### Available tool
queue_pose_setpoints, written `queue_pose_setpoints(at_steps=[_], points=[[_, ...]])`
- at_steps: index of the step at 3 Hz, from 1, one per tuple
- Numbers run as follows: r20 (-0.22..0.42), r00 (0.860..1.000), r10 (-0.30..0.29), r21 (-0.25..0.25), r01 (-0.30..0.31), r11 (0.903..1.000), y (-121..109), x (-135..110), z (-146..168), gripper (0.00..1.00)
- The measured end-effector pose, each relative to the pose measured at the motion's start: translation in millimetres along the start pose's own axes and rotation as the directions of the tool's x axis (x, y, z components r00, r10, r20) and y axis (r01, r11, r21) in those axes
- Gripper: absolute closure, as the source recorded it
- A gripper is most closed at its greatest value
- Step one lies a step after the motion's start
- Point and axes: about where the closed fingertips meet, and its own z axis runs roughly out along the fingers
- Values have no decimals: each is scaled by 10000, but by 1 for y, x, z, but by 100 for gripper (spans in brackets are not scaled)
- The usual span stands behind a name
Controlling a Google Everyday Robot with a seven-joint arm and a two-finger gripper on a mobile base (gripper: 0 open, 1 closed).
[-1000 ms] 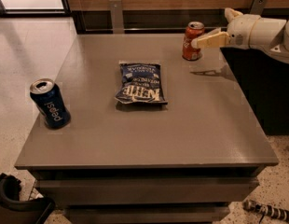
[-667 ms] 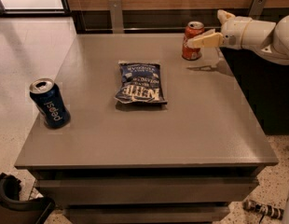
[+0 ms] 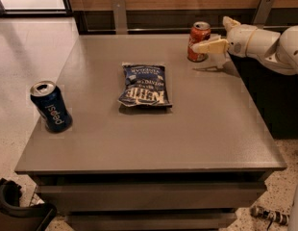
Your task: Move coke can near pepsi can
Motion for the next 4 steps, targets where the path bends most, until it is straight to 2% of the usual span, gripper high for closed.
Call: queue_pose_setpoints(at_steps=[2, 3, 4], points=[[105, 9977, 669, -428, -664, 9969, 25, 33, 12, 0], [81, 9972, 737, -532, -732, 9959, 32, 36, 19, 15], [85, 9972, 745, -583, -739, 9956, 34, 35, 22, 39]])
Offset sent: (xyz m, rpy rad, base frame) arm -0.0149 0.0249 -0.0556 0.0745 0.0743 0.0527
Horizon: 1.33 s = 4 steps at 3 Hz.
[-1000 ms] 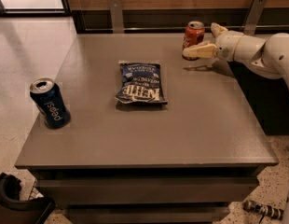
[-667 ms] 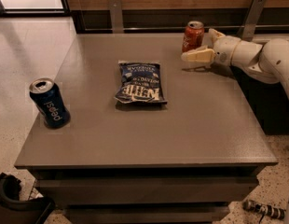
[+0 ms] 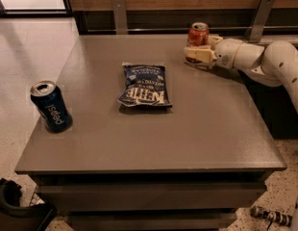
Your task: Move coke can near pepsi can
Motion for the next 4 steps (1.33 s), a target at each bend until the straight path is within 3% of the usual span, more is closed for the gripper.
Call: queue_pose_setpoints(at_steps=[1, 2, 3, 4], points=[[7, 10000, 10, -67, -10, 10000, 3, 0, 4, 70], [11, 10000, 16, -107, -16, 9999, 4, 0, 7, 93], [-6, 10000, 24, -153, -24, 9999, 6, -1, 9, 100], [-51, 10000, 29, -178, -30, 9998, 7, -2, 11, 100]])
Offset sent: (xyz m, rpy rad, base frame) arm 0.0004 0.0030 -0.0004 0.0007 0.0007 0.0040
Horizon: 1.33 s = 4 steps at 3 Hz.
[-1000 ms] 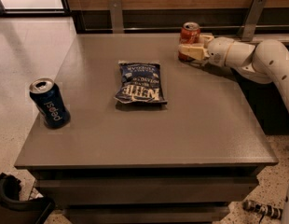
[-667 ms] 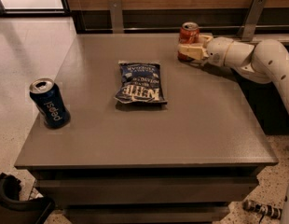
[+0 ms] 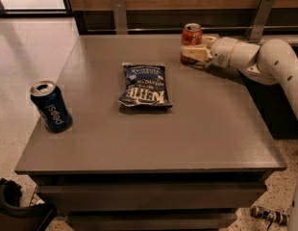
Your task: Move coke can near pepsi can
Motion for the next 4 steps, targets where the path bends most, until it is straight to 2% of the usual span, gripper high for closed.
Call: queue_pose_setpoints(at_steps=[1, 2, 3, 4], points=[[-102, 9999, -92, 137, 94, 9999, 11, -18, -12, 100], [22, 9999, -121, 440, 120, 9990, 46, -62, -43, 100], [211, 9998, -17, 477, 7, 9989, 69, -80, -58, 100], [341, 9994, -80, 669, 57, 9977, 108, -101, -73, 100]])
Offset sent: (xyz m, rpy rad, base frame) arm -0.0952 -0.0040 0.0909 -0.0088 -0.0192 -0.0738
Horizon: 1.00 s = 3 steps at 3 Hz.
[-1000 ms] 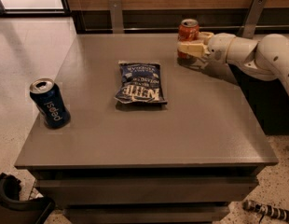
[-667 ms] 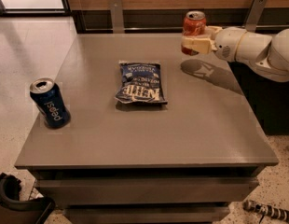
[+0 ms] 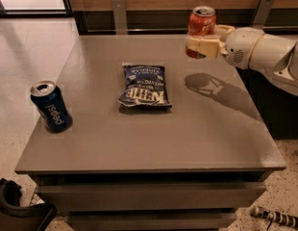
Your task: Move coke can near pepsi can
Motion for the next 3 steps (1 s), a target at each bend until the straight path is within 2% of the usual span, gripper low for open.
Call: queue_pose_setpoints(at_steps=[1, 2, 3], points=[[-177, 9998, 30, 164, -27, 9999, 55, -1, -8, 100], [-462, 9985, 305, -161, -313, 9994, 126, 35, -7, 100], [-542, 9983, 211, -918, -260, 9954, 180, 62, -3, 100]])
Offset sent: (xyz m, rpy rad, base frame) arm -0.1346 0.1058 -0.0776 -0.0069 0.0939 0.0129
